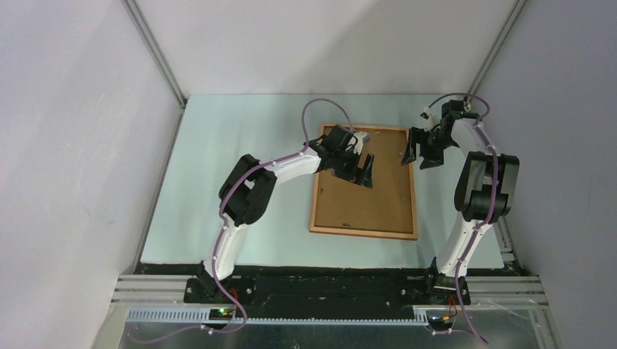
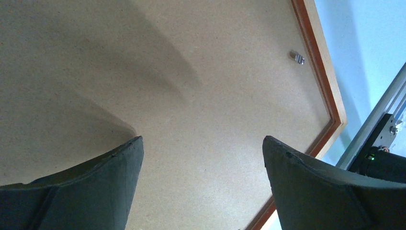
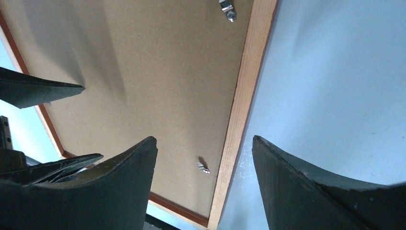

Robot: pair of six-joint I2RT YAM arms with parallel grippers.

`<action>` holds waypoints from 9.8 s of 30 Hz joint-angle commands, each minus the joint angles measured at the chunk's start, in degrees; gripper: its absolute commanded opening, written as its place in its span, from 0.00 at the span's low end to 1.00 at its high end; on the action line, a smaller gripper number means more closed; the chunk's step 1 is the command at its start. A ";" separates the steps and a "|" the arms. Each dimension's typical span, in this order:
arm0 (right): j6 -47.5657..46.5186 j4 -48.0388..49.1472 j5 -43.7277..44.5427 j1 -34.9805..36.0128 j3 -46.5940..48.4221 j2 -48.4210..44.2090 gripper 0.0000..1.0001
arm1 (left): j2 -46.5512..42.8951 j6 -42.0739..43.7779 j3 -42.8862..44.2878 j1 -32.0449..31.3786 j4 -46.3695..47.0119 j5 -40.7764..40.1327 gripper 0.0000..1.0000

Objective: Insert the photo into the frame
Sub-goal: Place the photo frame item in the photo frame, then move the photo frame to the center of the board, then install the photo frame at the center of the board.

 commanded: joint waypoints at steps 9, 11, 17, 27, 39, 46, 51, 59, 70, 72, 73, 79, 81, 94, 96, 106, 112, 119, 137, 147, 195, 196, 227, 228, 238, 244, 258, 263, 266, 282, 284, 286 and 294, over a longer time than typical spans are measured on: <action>0.19 11.41 4.70 0.70 -8.16 -5.47 0.73 | -9.77 3.77 -2.28 0.47 0.22 -4.36 0.98; 0.22 12.20 5.12 0.84 -8.60 -5.45 0.73 | -11.48 5.14 -3.37 0.47 0.16 -5.89 0.98; 0.34 14.42 7.97 1.53 -9.07 -4.54 0.73 | -16.12 8.87 -6.02 1.08 0.15 -9.14 0.98; 0.71 17.22 9.77 2.75 -9.07 -1.54 0.64 | -22.21 12.99 -14.39 6.89 -0.48 -14.35 0.99; 2.24 17.56 7.92 3.33 -9.07 1.54 0.36 | -23.08 10.03 -20.34 16.05 -2.96 -13.24 0.98; 3.11 17.22 6.76 3.81 -9.05 2.41 0.21 | -25.41 12.95 -22.35 17.76 -4.11 -14.26 0.99; 3.99 16.83 5.92 4.48 -9.62 2.44 0.12 | -26.03 13.75 -23.80 19.19 -4.72 -14.62 0.99; 7.00 18.09 5.75 6.03 -11.19 1.76 0.00 | -29.84 17.31 -27.29 22.14 -7.12 -17.39 0.99; 9.25 20.78 6.88 12.20 -13.58 -0.66 0.00 | -27.59 16.95 -26.31 23.04 -8.04 -17.13 0.98; 10.06 21.35 6.60 12.78 -14.32 -0.91 0.00 | -26.04 16.39 -25.66 23.10 -8.10 -17.00 0.98; 10.62 21.54 6.39 13.01 -14.60 -1.05 0.00 | -25.03 15.96 -25.47 23.12 -8.02 -17.01 0.98; 13.14 23.22 4.47 13.41 -16.81 -2.06 0.00 | -21.16 13.07 -24.65 23.15 -8.04 -15.72 0.98; 14.33 24.11 3.76 13.47 -17.95 -2.58 0.00 | -20.04 11.97 -24.96 23.12 -8.02 -13.87 0.98; 18.74 27.58 1.69 13.79 -22.53 -4.69 0.00 | -17.85 10.30 -25.08 23.14 -7.92 -9.43 0.84; 18.73 27.77 2.09 13.84 -22.85 -5.41 0.00 | -17.98 10.43 -25.21 23.12 -7.93 -8.92 0.77; 18.14 27.93 3.49 13.56 -23.96 -6.69 0.00 | -17.36 10.83 -24.97 23.14 -7.90 -6.48 0.51; 17.81 28.13 3.57 13.21 -24.43 -7.51 0.00 | -16.72 11.04 -24.90 23.14 -7.92 -6.14 0.39; 16.64 28.81 2.63 11.86 -24.44 -6.85 0.16 | -17.34 10.83 -25.45 23.10 -7.66 -6.24 0.20; 11.81 28.15 -0.68 9.31 -19.09 -4.23 0.57 | -20.05 9.18 -27.96 23.01 -6.70 -5.26 0.00; 6.48 26.31 4.58 12.87 -14.16 -1.43 0.57 | -20.68 9.83 -28.25 23.00 -6.69 -4.10 0.00; 4.07 16.47 12.20 17.11 3.85 10.78 0.55 | -19.65 10.46 -26.77 23.08 -6.68 -1.35 0.00; 3.94 16.46 12.36 17.13 3.72 10.80 0.55 | -19.59 10.46 -26.70 23.04 -6.67 -1.30 0.00; 4.62 16.24 10.08 14.76 3.26 10.98 0.39 | -20.69 10.90 -26.81 23.14 -6.65 -2.18 0.00; 4.54 16.26 9.58 14.51 3.11 10.90 0.39 | -20.68 10.90 -26.76 23.10 -6.69 -2.21 0.00; 2.52 15.57 4.41 12.18 1.41 10.53 0.37 | -20.38 10.90 -26.60 23.06 -6.65 -2.03 0.00; 1.99 15.20 3.65 11.87 1.55 10.62 0.37 | -20.26 10.81 -26.51 23.12 -6.66 -1.88 0.00; -1.35 12.13 7.38 13.29 4.63 12.37 0.41 | -20.25 10.81 -26.42 23.14 -6.65 -1.78 0.00; -2.92 11.39 7.93 13.24 4.74 12.45 0.41 | -20.08 10.76 -26.40 23.18 -6.68 -1.63 0.00; -2.86 11.36 7.72 12.80 4.85 12.40 0.41 | -20.08 10.72 -26.33 23.18 -6.66 -1.55 0.00; 1.28 11.70 -1.12 6.38 6.16 8.10 0.49 | -20.18 10.68 -26.43 23.22 -6.68 -2.03 0.00; 0.46 11.39 -2.81 5.15 5.25 6.54 0.49 | -20.25 10.64 -26.43 23.20 -6.67 -2.12 0.00; -0.58 11.01 -4.01 4.63 3.56 3.71 0.50 | -20.19 10.57 -26.42 23.20 -6.69 -2.11 0.00; -6.54 10.01 -2.21 4.53 -10.23 -7.98 0.54 | -20.27 10.37 -26.54 23.17 -6.68 -2.11 0.00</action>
